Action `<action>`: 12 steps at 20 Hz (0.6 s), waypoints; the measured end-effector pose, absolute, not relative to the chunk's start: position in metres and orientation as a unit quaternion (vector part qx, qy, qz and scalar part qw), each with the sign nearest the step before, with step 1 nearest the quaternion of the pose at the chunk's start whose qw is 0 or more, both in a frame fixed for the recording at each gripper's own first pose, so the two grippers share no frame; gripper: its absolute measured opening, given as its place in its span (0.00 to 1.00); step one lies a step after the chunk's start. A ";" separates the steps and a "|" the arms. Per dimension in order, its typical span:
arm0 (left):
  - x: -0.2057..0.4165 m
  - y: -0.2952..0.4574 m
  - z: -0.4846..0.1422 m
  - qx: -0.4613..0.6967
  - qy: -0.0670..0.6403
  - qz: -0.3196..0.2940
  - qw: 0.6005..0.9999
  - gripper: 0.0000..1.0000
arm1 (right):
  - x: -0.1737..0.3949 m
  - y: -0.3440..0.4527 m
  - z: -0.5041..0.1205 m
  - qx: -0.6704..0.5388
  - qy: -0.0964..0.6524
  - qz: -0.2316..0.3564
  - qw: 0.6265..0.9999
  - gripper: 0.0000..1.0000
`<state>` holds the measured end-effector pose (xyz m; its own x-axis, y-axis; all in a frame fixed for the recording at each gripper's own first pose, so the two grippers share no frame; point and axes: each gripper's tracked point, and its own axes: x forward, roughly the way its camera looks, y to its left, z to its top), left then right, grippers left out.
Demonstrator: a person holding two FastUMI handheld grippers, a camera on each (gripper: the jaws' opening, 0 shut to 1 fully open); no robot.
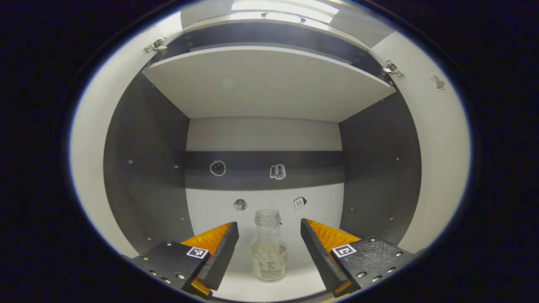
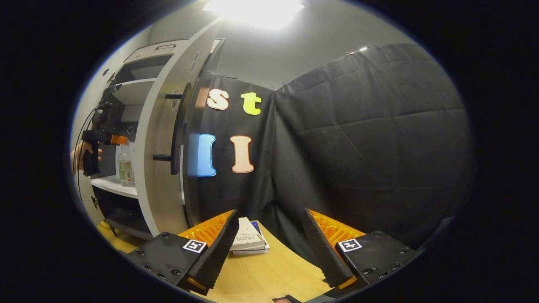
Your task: Grasp the bottle in the cabinet with the left hand and place it on the coaster, then close the right door with the right hand and the left door with the left hand.
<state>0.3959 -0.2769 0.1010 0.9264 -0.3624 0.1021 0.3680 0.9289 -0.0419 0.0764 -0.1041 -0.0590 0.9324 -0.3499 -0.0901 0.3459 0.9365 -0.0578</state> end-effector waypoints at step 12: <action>0.445 -0.299 0.078 -0.013 -0.022 -0.206 0.978 0.72 | 0.070 -0.101 -0.066 -0.010 0.056 -0.197 0.979 0.98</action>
<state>0.4451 -0.2992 0.0780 0.9142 -0.4022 0.0492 0.4034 0.9149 -0.0157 0.0696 -0.1010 -0.0660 0.9162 -0.3864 -0.1064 0.3841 0.9223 -0.0422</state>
